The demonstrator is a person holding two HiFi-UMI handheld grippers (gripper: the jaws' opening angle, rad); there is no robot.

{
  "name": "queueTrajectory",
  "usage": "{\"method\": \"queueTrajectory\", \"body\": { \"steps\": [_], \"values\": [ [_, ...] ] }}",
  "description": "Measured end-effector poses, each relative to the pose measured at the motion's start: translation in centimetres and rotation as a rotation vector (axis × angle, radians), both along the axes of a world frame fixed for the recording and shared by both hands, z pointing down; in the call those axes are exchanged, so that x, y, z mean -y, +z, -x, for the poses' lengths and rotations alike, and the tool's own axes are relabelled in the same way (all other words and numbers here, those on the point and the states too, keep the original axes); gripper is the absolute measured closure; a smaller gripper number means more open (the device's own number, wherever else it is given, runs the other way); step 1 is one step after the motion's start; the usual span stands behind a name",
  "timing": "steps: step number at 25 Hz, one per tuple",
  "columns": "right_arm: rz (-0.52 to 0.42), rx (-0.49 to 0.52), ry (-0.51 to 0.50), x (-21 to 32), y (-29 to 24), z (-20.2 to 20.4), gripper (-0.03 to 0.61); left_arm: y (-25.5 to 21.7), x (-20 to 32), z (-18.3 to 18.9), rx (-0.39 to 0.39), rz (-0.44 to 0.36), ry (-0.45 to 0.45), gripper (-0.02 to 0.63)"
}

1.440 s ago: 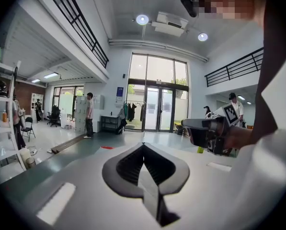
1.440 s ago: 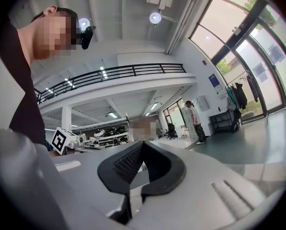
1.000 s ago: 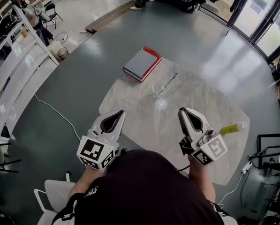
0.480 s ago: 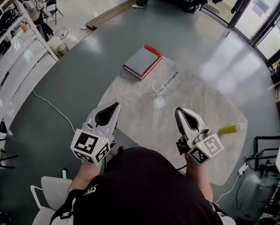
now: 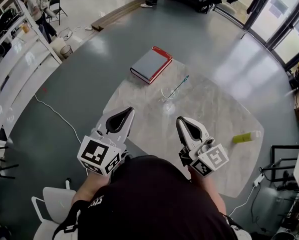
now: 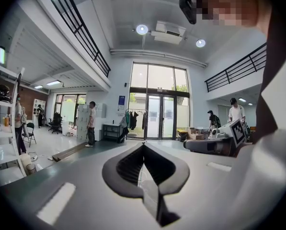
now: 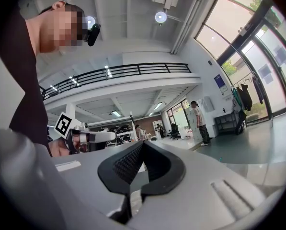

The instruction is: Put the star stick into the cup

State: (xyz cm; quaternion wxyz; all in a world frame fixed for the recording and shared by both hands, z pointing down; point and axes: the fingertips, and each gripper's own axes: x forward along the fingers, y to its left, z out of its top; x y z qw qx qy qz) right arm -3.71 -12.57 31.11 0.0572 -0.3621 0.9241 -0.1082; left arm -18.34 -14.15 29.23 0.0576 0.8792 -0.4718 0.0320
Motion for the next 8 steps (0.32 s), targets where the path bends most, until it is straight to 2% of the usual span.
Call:
{"method": "queueTrajectory", "body": {
  "steps": [8],
  "values": [
    [-0.001, -0.004, 0.018, 0.3, 0.1, -1.5, 0.568, 0.8, 0.2, 0.0, -0.001, 0.018, -0.008, 0.611]
  ]
}}
